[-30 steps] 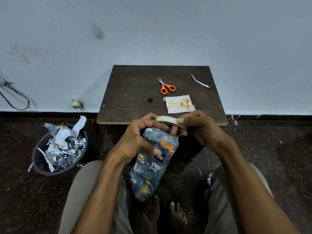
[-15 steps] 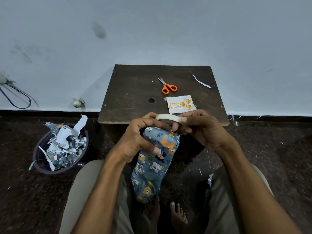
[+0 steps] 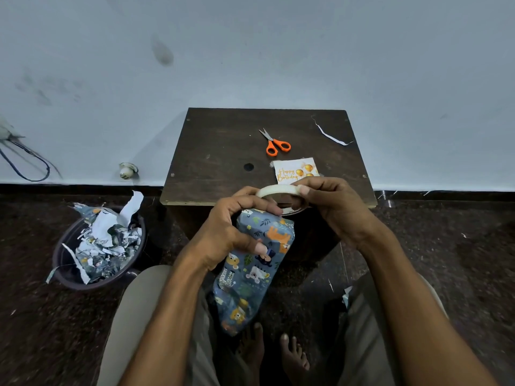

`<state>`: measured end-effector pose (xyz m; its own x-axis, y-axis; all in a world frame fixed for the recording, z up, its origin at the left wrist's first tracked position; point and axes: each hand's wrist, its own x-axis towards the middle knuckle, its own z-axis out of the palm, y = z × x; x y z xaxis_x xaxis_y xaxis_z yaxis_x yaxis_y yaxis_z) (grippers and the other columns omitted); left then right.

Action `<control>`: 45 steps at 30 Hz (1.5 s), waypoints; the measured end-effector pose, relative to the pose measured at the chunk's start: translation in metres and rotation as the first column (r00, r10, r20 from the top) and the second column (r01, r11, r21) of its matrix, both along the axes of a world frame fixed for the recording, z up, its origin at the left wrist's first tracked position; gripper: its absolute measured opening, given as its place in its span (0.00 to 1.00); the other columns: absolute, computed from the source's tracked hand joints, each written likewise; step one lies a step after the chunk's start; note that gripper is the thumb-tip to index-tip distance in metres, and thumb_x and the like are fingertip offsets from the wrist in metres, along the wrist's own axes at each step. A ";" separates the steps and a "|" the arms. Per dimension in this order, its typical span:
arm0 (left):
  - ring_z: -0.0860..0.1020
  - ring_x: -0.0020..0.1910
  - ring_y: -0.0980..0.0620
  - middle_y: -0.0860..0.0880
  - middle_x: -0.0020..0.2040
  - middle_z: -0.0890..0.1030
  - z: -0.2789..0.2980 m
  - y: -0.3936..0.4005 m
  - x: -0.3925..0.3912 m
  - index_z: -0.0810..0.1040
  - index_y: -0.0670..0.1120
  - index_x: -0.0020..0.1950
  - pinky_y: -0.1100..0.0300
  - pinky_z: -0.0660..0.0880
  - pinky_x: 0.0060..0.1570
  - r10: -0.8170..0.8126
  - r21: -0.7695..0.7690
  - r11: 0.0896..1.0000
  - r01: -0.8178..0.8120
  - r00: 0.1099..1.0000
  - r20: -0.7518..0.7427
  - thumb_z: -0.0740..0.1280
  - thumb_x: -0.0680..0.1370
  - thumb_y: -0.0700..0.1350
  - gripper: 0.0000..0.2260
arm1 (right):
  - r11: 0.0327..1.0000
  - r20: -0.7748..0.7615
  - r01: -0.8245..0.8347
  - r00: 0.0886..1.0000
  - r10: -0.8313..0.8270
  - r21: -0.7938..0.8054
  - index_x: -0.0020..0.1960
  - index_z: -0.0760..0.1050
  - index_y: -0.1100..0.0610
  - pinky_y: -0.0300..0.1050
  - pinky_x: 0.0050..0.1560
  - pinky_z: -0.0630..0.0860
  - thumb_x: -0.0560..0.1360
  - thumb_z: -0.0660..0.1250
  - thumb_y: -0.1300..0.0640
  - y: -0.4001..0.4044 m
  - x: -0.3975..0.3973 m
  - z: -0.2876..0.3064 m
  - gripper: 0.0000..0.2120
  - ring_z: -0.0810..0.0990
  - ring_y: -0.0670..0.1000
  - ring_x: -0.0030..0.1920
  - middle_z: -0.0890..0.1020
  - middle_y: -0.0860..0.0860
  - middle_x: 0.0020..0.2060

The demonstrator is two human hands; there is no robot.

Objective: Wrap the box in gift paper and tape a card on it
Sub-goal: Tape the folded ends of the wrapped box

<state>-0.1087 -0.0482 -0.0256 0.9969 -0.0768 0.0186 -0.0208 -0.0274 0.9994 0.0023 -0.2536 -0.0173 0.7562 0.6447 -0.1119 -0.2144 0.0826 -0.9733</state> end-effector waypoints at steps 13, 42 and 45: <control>0.80 0.56 0.40 0.34 0.68 0.71 -0.006 -0.015 0.001 0.76 0.47 0.57 0.50 0.80 0.45 0.258 -0.181 0.947 -0.267 0.963 -0.074 0.81 0.50 0.43 0.36 | 0.951 -0.201 0.294 0.942 -0.270 0.099 0.39 0.86 0.59 0.51 0.47 0.81 0.70 0.73 0.61 0.025 -0.019 0.009 0.04 0.82 0.58 0.40 0.84 0.58 0.39; 0.76 0.53 0.52 0.55 0.53 0.75 -0.009 -0.013 0.002 0.79 0.51 0.62 0.60 0.74 0.42 0.082 0.404 0.914 -0.018 0.987 -0.141 0.80 0.55 0.29 0.38 | 0.824 0.447 0.127 0.879 0.164 -0.552 0.45 0.87 0.52 0.58 0.50 0.81 0.75 0.72 0.61 0.005 -0.010 0.003 0.06 0.85 0.52 0.43 0.87 0.49 0.38; 0.77 0.55 0.50 0.57 0.54 0.77 -0.008 -0.011 0.003 0.80 0.52 0.59 0.56 0.77 0.44 0.097 0.409 0.912 -0.034 0.986 -0.132 0.79 0.53 0.29 0.38 | 0.832 0.395 0.088 0.904 0.165 -0.548 0.42 0.87 0.53 0.65 0.49 0.81 0.75 0.70 0.62 0.004 -0.013 0.008 0.09 0.84 0.63 0.43 0.86 0.50 0.34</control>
<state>-0.1057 -0.0589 -0.0335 0.9890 0.0188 -0.1465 0.1405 -0.4262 0.8937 -0.0102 -0.2495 -0.0091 0.7870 0.6016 -0.1369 0.2213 -0.4824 -0.8475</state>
